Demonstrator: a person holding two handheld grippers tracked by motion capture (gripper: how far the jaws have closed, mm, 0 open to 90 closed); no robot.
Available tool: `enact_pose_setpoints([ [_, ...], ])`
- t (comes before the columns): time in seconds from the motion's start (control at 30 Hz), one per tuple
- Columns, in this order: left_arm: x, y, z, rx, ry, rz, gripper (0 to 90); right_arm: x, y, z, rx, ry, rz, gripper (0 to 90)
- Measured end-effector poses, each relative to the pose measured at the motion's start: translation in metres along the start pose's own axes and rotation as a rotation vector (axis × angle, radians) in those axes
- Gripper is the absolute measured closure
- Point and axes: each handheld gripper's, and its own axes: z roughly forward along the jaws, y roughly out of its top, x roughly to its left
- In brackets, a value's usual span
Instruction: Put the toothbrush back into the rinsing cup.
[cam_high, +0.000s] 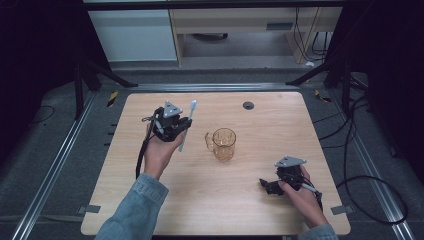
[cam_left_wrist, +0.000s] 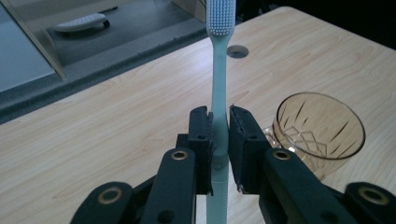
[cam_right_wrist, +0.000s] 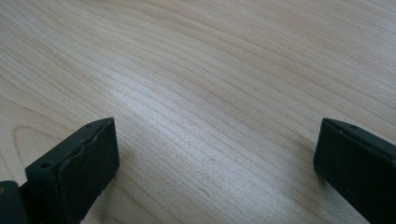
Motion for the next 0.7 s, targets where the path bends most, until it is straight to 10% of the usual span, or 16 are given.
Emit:
enact_pose_setpoints([
  [0.7, -0.016, 0.016, 0.0, -0.143, 0.034, -0.004, 79.1, 0.001, 0.0, 0.0, 0.003, 0.012, -0.008, 0.5],
])
